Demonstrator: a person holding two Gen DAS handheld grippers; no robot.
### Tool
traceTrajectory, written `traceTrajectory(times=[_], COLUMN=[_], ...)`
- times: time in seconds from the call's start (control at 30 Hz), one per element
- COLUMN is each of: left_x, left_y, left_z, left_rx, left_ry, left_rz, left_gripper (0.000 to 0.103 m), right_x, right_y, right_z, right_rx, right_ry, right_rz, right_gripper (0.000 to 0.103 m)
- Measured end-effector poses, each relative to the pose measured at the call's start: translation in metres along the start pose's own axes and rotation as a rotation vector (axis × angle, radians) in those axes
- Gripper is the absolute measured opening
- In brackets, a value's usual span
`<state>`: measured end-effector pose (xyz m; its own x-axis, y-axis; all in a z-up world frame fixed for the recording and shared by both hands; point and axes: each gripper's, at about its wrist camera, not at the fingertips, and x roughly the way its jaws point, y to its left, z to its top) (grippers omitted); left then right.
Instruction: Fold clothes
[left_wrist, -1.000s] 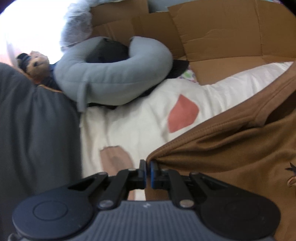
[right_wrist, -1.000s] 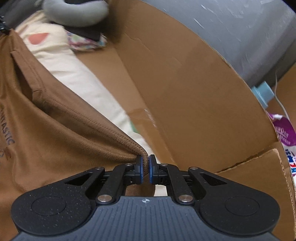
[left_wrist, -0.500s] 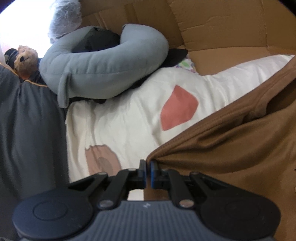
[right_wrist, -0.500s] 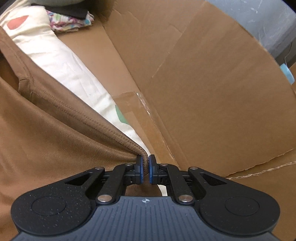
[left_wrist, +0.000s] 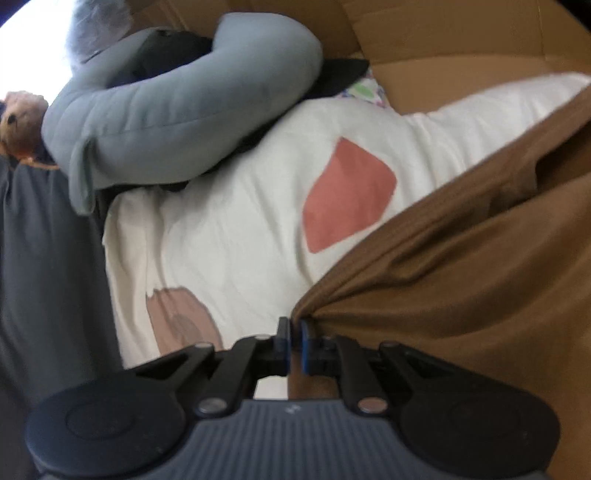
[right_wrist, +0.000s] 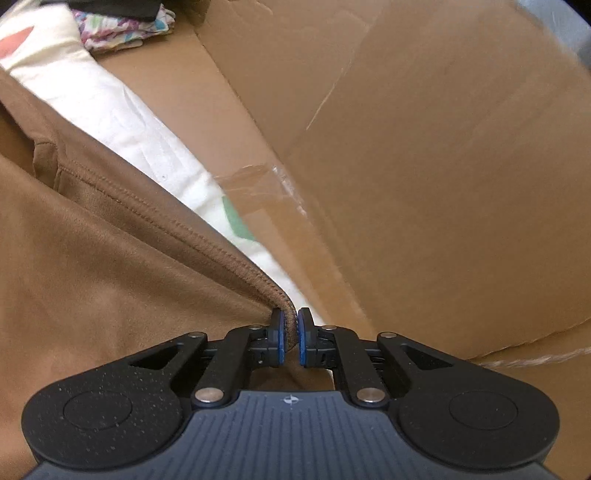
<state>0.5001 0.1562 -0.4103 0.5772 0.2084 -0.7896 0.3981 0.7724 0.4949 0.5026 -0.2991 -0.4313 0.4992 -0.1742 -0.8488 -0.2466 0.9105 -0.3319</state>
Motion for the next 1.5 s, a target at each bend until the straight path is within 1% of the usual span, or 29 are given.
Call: traceTrajectory(times=[0.07, 0.1, 0.13, 0.2, 0.23, 0.27, 0.3, 0.33, 0.4, 0.47, 0.53, 0.6, 0.7, 0.8, 0.9, 0.97, 1.0, 1.07, 1.2, 1.27, 1.37, 1.4, 1.47, 1.5], left_x=[-0.004, -0.008, -0.013, -0.024, -0.029, -0.033, -0.038, -0.039, -0.042, -0.046, -0.050, -0.052, -0.050, -0.050, -0.048, -0.044, -0.042, -0.038, -0.028, -0.025, -0.020, -0.018, -0.011, -0.009], left_y=[0.004, 0.007, 0.011, 0.017, 0.017, 0.016, 0.016, 0.014, 0.007, -0.003, -0.017, -0.031, -0.046, -0.059, -0.076, -0.084, -0.085, -0.085, -0.084, -0.083, -0.082, -0.082, -0.087, -0.088], left_z=[0.001, 0.000, 0.000, -0.001, 0.000, 0.001, 0.002, 0.005, 0.013, 0.020, 0.026, 0.028, 0.032, 0.034, 0.035, 0.036, 0.036, 0.035, 0.035, 0.036, 0.042, 0.043, 0.044, 0.045], left_rx=[-0.040, -0.059, -0.078, -0.108, -0.111, -0.113, -0.115, -0.115, -0.111, -0.095, -0.052, -0.015, -0.008, -0.007, 0.072, 0.136, 0.160, 0.216, 0.329, 0.360, 0.355, 0.363, 0.402, 0.411], left_ry=[-0.006, -0.017, -0.035, -0.078, -0.103, -0.129, -0.154, -0.167, -0.187, -0.209, -0.224, -0.233, -0.242, -0.253, -0.270, -0.274, -0.275, -0.272, -0.250, -0.251, -0.245, -0.236, -0.223, -0.219], left_rz=[-0.009, -0.018, -0.027, -0.040, -0.043, -0.046, -0.049, -0.059, -0.075, -0.106, -0.143, -0.168, -0.209, -0.242, -0.230, -0.217, -0.216, -0.223, -0.222, -0.206, -0.215, -0.229, -0.228, -0.233], left_gripper=[0.010, 0.011, 0.011, 0.013, 0.016, 0.023, 0.025, 0.026, 0.026, 0.026, 0.026, 0.029, 0.031, 0.031, 0.031, 0.031, 0.031, 0.033, 0.033, 0.034, 0.036, 0.036, 0.036, 0.035], right_x=[-0.003, -0.008, -0.013, -0.024, -0.027, -0.030, -0.033, -0.035, -0.039, -0.037, -0.041, -0.038, -0.033, -0.033, -0.034, -0.032, -0.030, -0.027, -0.019, -0.016, -0.011, -0.009, -0.007, -0.006], right_y=[-0.004, -0.007, -0.008, -0.007, -0.007, -0.008, -0.004, -0.001, 0.006, 0.015, 0.027, 0.040, 0.057, 0.069, 0.073, 0.078, 0.081, 0.084, 0.095, 0.098, 0.101, 0.102, 0.102, 0.101], right_z=[-0.002, -0.004, -0.005, -0.006, -0.007, -0.008, -0.005, -0.002, 0.001, 0.009, 0.016, 0.022, 0.028, 0.031, 0.031, 0.031, 0.033, 0.035, 0.042, 0.046, 0.051, 0.052, 0.053, 0.054], right_rx=[0.036, 0.054, 0.055, 0.036, 0.028, 0.020, 0.007, -0.007, -0.024, -0.037, -0.054, -0.071, -0.101, -0.117, -0.139, -0.189, -0.212, -0.241, -0.308, -0.330, -0.360, -0.368, -0.375, -0.374], right_ry=[-0.021, -0.040, -0.059, -0.098, -0.122, -0.146, -0.164, -0.183, -0.204, -0.220, -0.236, -0.246, -0.257, -0.266, -0.283, -0.279, -0.278, -0.269, -0.247, -0.233, -0.214, -0.208, -0.199, -0.196], right_rz=[0.022, 0.034, 0.038, 0.034, 0.042, 0.050, 0.055, 0.059, 0.075, 0.105, 0.137, 0.171, 0.223, 0.238, 0.253, 0.247, 0.237, 0.275, 0.296, 0.296, 0.300, 0.305, 0.324, 0.338], right_gripper=[0.011, 0.018, 0.021, 0.022, 0.023, 0.025, 0.029, 0.032, 0.035, 0.036, 0.036, 0.037, 0.037, 0.037, 0.037, 0.037, 0.037, 0.037, 0.037, 0.037, 0.038, 0.038, 0.038, 0.032])
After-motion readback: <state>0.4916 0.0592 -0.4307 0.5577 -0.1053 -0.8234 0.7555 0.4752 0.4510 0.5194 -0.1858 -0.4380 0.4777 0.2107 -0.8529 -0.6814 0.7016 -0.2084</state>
